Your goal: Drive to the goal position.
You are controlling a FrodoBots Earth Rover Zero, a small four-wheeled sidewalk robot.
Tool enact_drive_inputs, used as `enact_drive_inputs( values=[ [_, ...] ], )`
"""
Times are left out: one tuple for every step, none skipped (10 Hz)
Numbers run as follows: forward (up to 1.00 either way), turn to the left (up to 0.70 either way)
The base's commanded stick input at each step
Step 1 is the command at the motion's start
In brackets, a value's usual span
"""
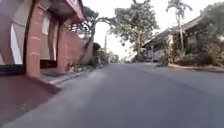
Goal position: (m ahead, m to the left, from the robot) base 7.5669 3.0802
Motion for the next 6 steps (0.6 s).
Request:
enact_drive_inputs(
  values=[
    [1.0, 0.0],
    [1.0, 0.0],
    [1.0, 0.0],
    [1.0, 0.0],
    [1.0, 0.0],
    [1.0, 0.0]
  ],
)
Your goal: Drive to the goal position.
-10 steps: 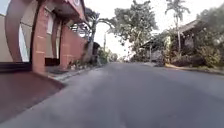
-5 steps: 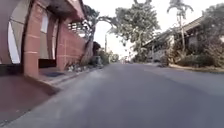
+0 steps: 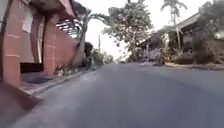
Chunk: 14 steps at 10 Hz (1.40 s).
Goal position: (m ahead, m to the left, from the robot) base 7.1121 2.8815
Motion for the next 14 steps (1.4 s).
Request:
enact_drive_inputs(
  values=[
    [1.0, 0.0],
    [1.0, 0.0],
    [1.0, 0.0],
    [1.0, 0.0],
    [1.0, 0.0],
    [1.0, 0.0],
    [1.0, 0.0],
    [1.0, 0.0],
    [1.0, 0.0],
    [1.0, 0.0],
    [1.0, 0.0],
    [1.0, 0.0],
    [1.0, 0.0],
    [1.0, 0.0]
  ],
)
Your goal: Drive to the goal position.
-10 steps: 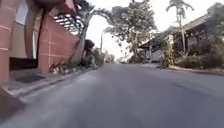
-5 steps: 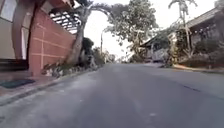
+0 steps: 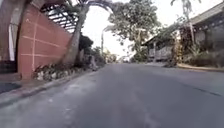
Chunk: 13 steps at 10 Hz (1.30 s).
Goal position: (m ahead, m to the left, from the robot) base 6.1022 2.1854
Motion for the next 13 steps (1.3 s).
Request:
enact_drive_inputs(
  values=[
    [1.0, 0.0],
    [1.0, 0.0],
    [1.0, 0.0],
    [1.0, 0.0],
    [1.0, 0.0],
    [1.0, 0.0],
    [1.0, 0.0],
    [1.0, 0.0],
    [1.0, 0.0],
    [1.0, 0.0],
    [1.0, 0.0],
    [1.0, 0.0],
    [1.0, 0.0]
  ],
)
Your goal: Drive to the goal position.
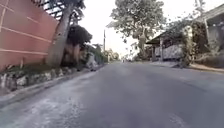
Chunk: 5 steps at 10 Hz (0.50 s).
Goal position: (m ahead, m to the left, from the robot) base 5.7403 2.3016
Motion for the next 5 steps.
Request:
enact_drive_inputs(
  values=[
    [1.0, 0.0],
    [1.0, 0.0],
    [1.0, 0.0],
    [1.0, 0.0],
    [1.0, 0.0]
  ],
)
